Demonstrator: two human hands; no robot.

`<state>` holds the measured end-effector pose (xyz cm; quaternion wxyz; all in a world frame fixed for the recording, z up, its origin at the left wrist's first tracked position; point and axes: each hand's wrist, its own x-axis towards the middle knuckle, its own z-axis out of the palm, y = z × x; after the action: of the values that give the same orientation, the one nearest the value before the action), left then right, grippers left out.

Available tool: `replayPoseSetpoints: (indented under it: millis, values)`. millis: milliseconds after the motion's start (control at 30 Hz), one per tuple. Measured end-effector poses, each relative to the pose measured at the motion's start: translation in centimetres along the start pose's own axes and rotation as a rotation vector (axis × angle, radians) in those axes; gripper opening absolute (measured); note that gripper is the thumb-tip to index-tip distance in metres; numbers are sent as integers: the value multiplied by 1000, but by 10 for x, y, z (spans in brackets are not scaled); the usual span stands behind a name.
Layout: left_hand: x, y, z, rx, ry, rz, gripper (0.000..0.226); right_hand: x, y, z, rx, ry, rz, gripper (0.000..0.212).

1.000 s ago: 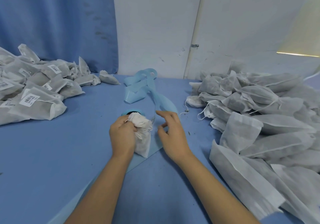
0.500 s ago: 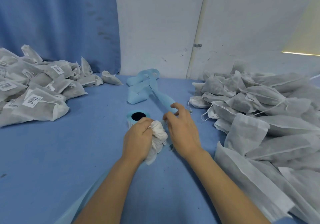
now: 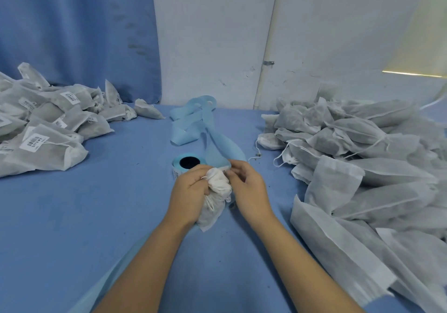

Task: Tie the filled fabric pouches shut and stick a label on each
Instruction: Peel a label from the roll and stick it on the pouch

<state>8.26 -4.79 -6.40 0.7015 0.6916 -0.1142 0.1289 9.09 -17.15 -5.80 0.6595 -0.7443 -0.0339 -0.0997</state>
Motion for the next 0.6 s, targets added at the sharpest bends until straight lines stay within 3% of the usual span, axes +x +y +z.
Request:
replayPoseSetpoints:
  millis: [100,367,600]
  values:
    - [-1,2,0,23,12,4,34,-3,2,0,32,36,-31,20]
    - [-2,6,1,29,33,-9,33,-6,4,1,48,134,-64,20]
    - [2,3,-2,10,114,-86,35,-3,-1,-12,90,382,-115,18]
